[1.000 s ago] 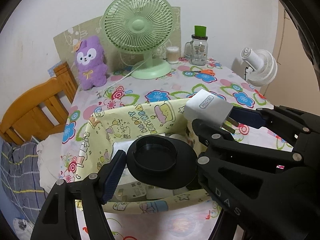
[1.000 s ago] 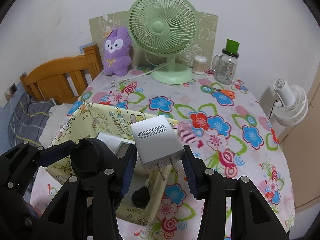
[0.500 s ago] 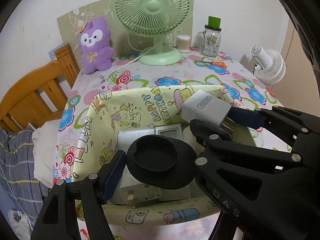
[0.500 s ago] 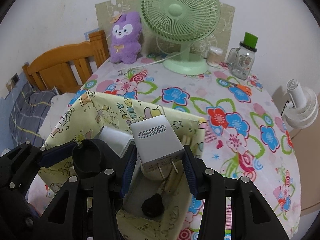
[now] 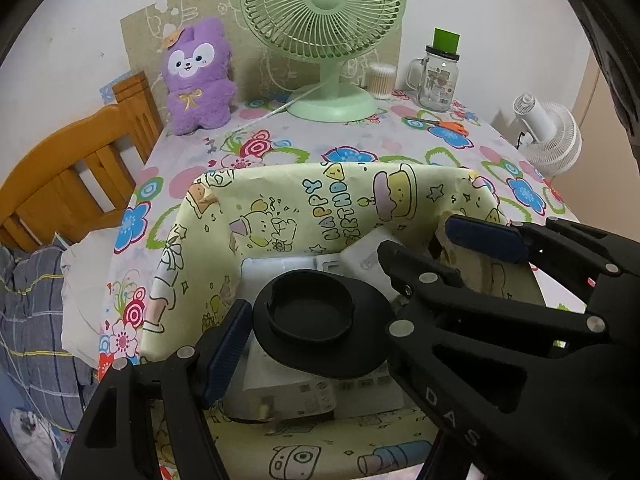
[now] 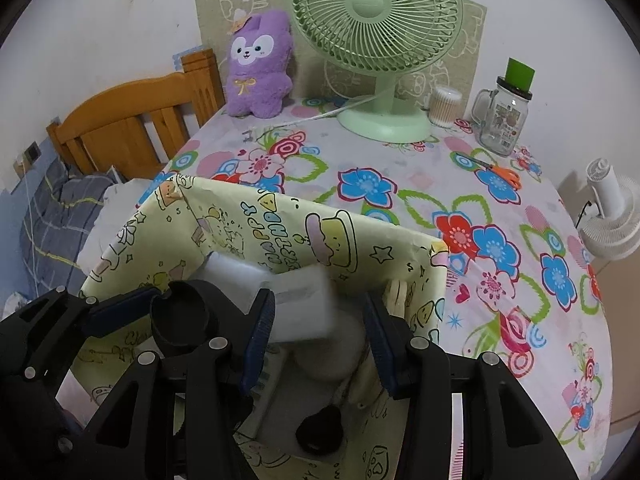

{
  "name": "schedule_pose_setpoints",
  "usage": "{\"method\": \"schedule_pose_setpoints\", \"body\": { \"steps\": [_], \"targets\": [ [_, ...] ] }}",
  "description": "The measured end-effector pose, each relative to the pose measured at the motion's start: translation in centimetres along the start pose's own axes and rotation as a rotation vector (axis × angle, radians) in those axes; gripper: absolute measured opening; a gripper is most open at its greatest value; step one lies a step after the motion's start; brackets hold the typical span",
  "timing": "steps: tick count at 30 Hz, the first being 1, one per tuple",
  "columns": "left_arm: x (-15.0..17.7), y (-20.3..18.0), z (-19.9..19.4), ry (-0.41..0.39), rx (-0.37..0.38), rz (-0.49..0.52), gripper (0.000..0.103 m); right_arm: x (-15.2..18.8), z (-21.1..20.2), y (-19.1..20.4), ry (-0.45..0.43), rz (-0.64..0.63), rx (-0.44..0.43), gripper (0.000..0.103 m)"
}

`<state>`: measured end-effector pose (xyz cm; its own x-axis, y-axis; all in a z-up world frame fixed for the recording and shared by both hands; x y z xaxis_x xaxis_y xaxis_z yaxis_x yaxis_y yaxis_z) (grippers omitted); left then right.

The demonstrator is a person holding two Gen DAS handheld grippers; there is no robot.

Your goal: Organize rigid objects

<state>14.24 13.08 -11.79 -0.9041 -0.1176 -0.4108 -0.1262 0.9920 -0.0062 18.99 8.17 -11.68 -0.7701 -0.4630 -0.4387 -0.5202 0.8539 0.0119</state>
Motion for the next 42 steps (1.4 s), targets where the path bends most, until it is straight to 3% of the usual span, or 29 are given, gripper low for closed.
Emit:
{"method": "schedule_pose_setpoints", "body": {
  "steps": [6, 9, 14, 19, 42],
  "targets": [
    [-0.1, -0.2, 0.1, 0.006, 0.032, 0.005, 0.077, 0.2, -0.6, -0.3, 0.001, 0.008, 0.013, 0.053],
    [-0.3, -0.4, 0.2, -0.002, 0.021, 0.010, 0.079, 0.4, -1.5, -0.4, -0.018, -0.007, 0.047, 0.061],
    [-0.3, -0.8, 0.2, -0.009, 0.016, 0.021, 0.088, 0.9, -2.8, -0.8, -0.043, -0.031, 0.057, 0.061],
    [-0.1, -1.6, -0.1, -0.010, -0.001, 0.042, 0.094, 1.5, -3.6, -1.5, -0.059, -0.011, 0.106, 0.069],
    [2.4, -6.1, -4.4, -0.091, -0.040, 0.086, 0.095, 6.4, -8.0, -5.6, -0.121, 0.116, 0.091, 0.087]
  ]
}}
Point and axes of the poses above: each gripper's, at about its wrist camera, not at the fingertips, and z roughly the way its jaws point, y to its left, x to its underside, the point moved 5 cm from there along z, roughly the way its jaws point, and after that the axes turned 12 degrees about y, right-handed, at the moved point
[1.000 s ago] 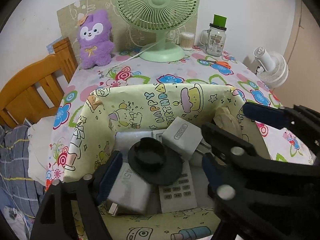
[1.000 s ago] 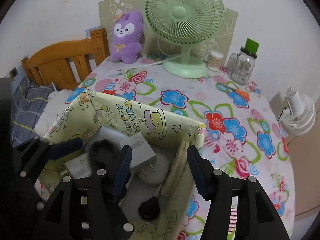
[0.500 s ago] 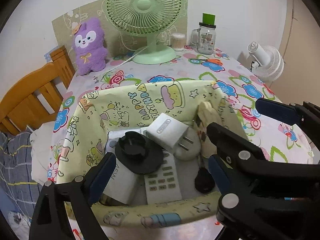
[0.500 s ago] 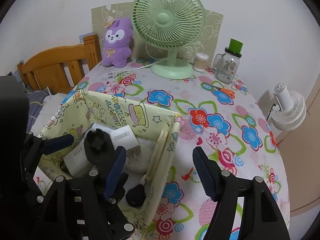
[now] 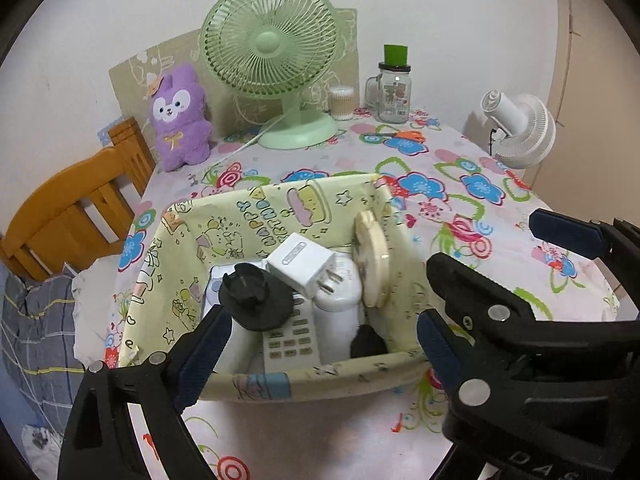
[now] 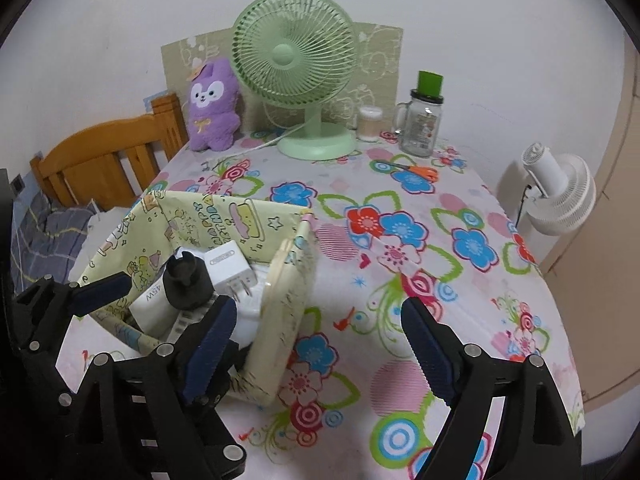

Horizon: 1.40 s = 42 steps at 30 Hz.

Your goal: Organize rigid objects

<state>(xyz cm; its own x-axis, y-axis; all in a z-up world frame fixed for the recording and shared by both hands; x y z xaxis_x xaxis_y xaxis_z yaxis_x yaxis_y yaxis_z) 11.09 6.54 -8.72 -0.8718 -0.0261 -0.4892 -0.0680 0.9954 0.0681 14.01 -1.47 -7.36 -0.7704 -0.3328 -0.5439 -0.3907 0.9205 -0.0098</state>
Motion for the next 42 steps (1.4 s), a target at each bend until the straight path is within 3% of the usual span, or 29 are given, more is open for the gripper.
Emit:
{"method": "schedule_pose_setpoints", "body": {
  "steps": [21, 31, 42],
  "targets": [
    [1.1, -4.6, -5.1, -0.099, 0.021, 0.033, 0.096, 3.7, -5.6, -6.2, -0.044, 0.134, 0.079, 0.094],
    [2.4, -5.3, -8.3, -0.177, 0.029, 0.022, 0.103, 5.7, -9.9, -7.7, -0.131, 0.145, 0.146, 0.100],
    [4.2, -5.0, -11.1, -0.248, 0.004, 0.027, 0.103, 7.7, -12.5, -8.7, -0.187, 0.171, 0.159, 0.101]
  ]
}}
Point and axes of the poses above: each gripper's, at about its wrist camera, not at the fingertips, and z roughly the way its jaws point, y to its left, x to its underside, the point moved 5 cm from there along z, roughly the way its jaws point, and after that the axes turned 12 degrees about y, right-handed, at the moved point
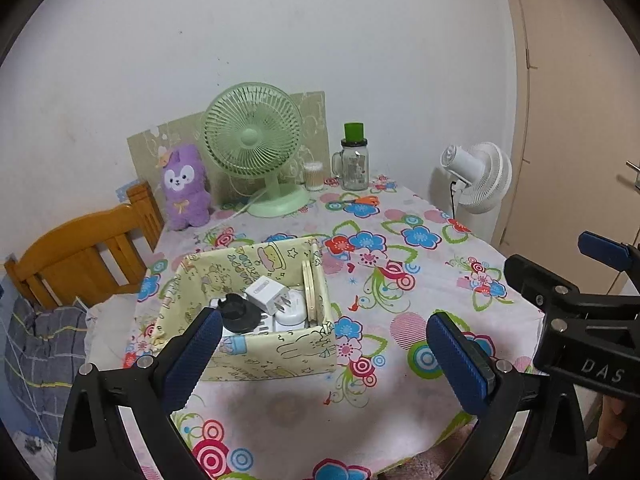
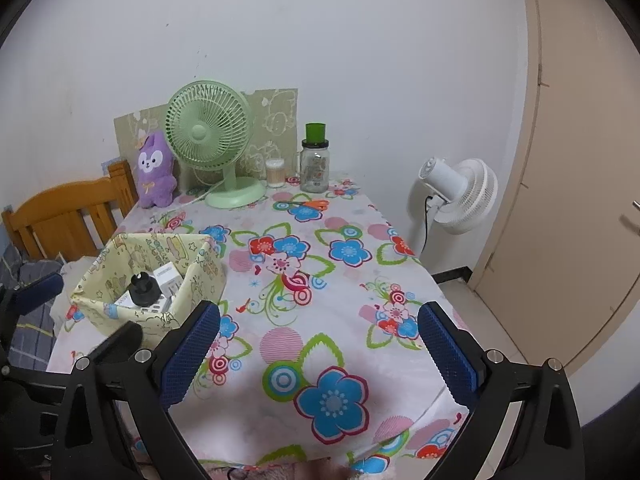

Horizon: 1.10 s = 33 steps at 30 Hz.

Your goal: Organize rigid objects

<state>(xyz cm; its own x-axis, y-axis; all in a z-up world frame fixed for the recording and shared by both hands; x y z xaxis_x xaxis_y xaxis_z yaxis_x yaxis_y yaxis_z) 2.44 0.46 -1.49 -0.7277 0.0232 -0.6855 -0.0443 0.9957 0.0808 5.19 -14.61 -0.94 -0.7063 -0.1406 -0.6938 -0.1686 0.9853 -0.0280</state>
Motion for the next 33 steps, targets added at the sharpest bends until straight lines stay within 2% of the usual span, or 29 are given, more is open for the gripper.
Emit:
{"method": "schedule_pose_setpoints", "body": {
  "steps": [7, 16, 33],
  "targets": [
    [0.6, 0.2, -1.4, -0.046, -0.005, -0.015, 0.103, 0.8, -1.4, -0.6, -0.038, 0.039, -0.011, 0.102],
    [0.7, 0.4, -1.7, -0.054, -0.005, -0.018, 0.103, 1.3, -2.4, -0.5, -0.077, 0.039, 0.011, 0.103],
    [0.4, 1.2, -1.7, -0.061, 0.001, -0.034, 0.103, 1.4, -2.4, -0.5, -0.088, 0.056, 0.012, 0.103]
  ]
}}
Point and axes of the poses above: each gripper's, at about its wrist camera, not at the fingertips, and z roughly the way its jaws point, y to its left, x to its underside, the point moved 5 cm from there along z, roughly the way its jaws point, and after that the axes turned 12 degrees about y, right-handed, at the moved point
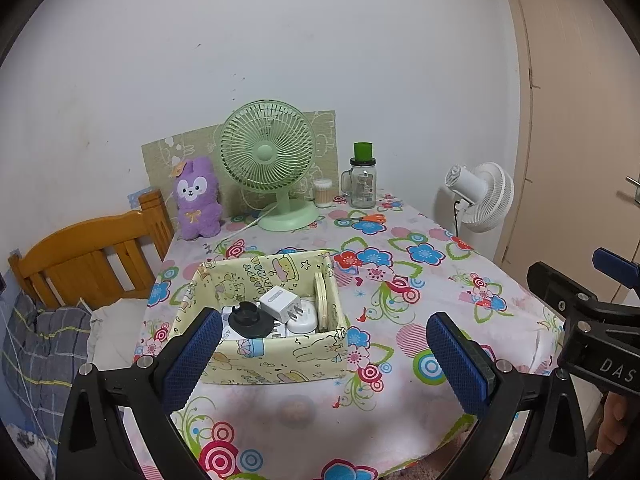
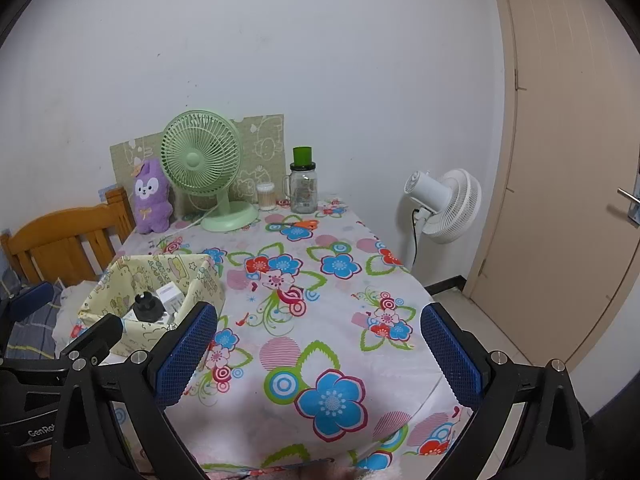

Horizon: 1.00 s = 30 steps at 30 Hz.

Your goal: Organize rigid objects

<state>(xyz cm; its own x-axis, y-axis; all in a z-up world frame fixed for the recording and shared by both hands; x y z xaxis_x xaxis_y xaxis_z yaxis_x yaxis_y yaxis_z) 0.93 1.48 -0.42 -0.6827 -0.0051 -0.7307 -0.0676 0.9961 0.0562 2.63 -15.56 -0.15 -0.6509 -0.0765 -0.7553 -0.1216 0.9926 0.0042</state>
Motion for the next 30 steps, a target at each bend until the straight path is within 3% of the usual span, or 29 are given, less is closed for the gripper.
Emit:
{"method": "schedule_pose_setpoints", "body": {
  "steps": [30],
  "targets": [
    [0.00, 0.08, 0.47, 0.016, 0.017, -0.004, 0.103, 0.02, 0.45, 0.20, 0.014, 0.003, 0.007, 0.103]
  ]
}}
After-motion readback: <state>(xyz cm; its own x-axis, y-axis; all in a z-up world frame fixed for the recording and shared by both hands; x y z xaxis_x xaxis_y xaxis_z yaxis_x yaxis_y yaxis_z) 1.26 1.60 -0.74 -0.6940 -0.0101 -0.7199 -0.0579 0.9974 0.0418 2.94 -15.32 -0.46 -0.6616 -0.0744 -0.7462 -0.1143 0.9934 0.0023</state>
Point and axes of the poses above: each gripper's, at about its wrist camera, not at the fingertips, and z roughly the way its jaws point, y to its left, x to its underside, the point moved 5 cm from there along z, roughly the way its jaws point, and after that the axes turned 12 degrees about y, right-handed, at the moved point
